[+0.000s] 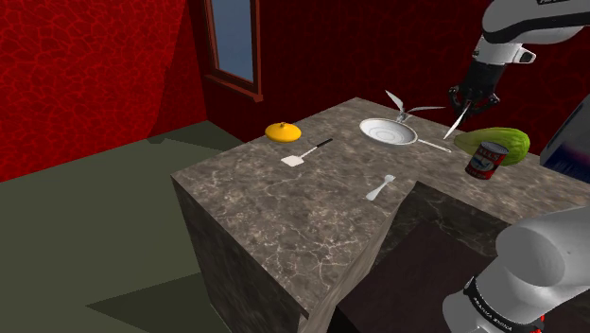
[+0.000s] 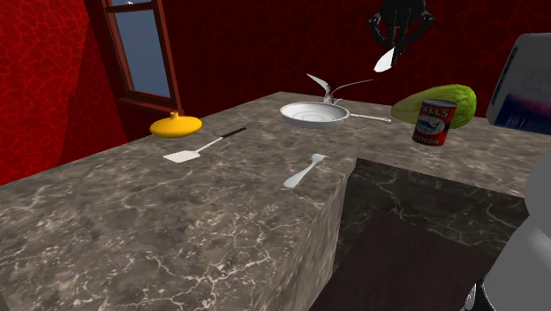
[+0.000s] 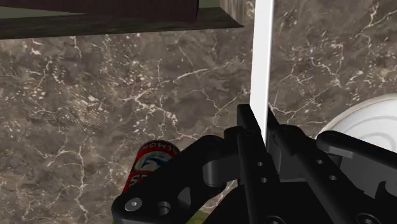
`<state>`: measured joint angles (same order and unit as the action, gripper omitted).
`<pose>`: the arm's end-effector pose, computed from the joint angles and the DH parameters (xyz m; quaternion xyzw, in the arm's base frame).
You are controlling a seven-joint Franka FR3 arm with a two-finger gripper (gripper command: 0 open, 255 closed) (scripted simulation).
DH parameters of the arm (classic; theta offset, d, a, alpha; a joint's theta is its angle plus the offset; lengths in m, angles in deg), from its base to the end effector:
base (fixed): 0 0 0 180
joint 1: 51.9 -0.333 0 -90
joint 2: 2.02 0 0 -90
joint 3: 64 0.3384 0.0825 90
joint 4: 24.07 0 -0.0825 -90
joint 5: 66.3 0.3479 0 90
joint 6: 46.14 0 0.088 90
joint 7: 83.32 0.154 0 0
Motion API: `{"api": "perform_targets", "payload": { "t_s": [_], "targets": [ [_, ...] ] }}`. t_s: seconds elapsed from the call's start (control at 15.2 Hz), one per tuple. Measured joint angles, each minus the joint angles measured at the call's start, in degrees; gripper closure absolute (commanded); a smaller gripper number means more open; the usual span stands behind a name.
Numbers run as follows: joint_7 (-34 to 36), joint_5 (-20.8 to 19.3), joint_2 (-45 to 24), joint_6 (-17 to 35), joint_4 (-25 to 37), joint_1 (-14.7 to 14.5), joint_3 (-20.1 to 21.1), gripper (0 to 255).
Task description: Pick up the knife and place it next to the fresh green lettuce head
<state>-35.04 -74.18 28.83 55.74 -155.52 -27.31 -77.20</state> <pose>0.2579 -0.2378 0.5246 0.7506 -0.6607 0.0070 0.0080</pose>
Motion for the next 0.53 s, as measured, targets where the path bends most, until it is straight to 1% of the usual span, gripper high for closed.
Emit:
{"api": "perform_targets", "payload": {
  "t_s": [0.53],
  "targets": [
    [-10.5,-4.54,1.79,-1.0,0.43,4.24,-8.23,255]
  ]
}}
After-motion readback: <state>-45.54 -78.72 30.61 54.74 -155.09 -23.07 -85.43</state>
